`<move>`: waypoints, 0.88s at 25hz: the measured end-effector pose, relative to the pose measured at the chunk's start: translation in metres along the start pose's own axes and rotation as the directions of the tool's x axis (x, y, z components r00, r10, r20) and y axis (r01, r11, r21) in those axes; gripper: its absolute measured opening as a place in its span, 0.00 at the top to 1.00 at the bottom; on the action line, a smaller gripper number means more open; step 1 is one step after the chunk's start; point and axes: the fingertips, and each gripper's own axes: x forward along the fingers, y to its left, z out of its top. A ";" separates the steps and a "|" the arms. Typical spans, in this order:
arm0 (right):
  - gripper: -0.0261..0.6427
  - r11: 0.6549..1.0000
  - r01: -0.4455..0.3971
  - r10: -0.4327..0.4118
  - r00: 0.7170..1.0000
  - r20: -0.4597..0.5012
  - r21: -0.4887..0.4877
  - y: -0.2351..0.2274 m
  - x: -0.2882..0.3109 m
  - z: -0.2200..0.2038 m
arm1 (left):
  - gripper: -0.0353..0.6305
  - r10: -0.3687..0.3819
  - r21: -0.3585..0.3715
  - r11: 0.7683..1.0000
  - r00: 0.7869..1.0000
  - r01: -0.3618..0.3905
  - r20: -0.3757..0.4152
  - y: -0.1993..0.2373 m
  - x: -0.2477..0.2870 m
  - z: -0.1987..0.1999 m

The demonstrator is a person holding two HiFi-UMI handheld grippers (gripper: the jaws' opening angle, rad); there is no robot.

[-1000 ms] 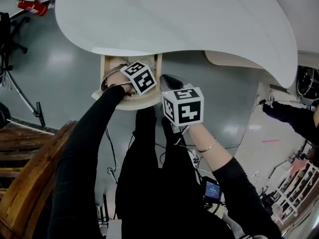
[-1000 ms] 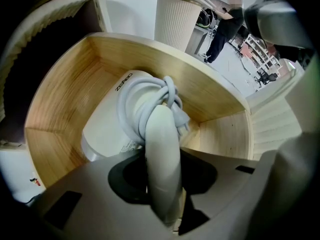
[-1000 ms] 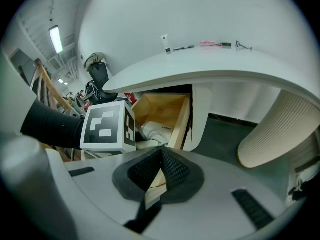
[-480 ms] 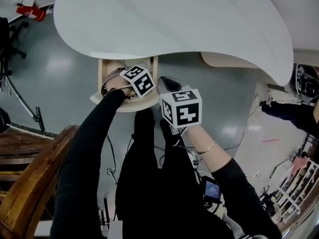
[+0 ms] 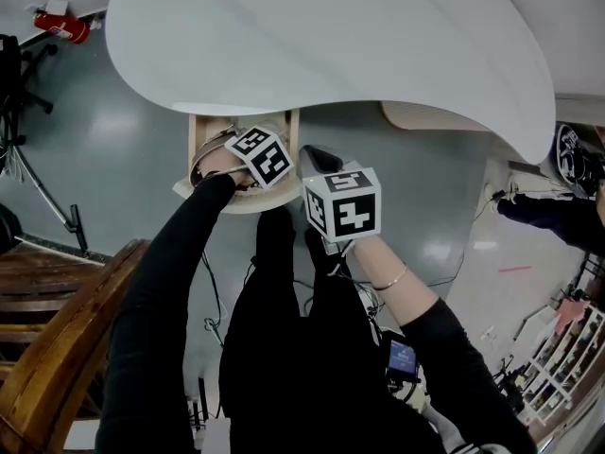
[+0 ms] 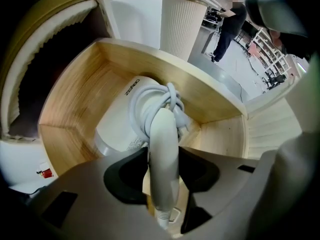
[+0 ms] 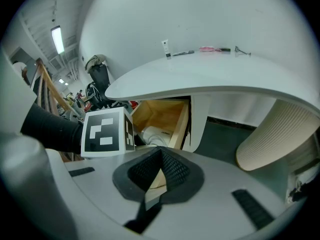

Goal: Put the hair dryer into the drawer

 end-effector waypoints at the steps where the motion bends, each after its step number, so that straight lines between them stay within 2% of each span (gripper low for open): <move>1: 0.96 1.000 0.000 0.000 1.000 0.003 -0.002 0.001 0.000 0.002 | 0.67 0.002 0.000 1.000 1.000 -0.002 0.008 0.001 -0.002 0.000; 6: 0.96 1.000 -0.008 0.008 1.000 0.016 -0.016 0.004 0.000 0.010 | 0.67 0.006 -0.008 1.000 0.998 -0.005 0.066 0.003 -0.017 0.006; 13: 0.96 1.000 -0.006 0.007 1.000 0.024 -0.028 0.007 -0.004 0.017 | 0.67 0.001 -0.084 0.996 0.988 0.012 0.153 0.009 -0.039 0.018; 17: 0.96 0.999 -0.007 0.008 1.000 0.030 -0.039 0.011 -0.006 0.021 | 0.69 -0.012 -0.079 0.996 0.980 0.028 0.199 0.005 -0.048 0.021; 22: 0.96 0.998 -0.009 0.011 0.999 0.039 -0.056 0.017 -0.011 0.026 | 0.71 0.003 -0.109 0.994 0.970 0.025 0.243 0.005 -0.062 0.023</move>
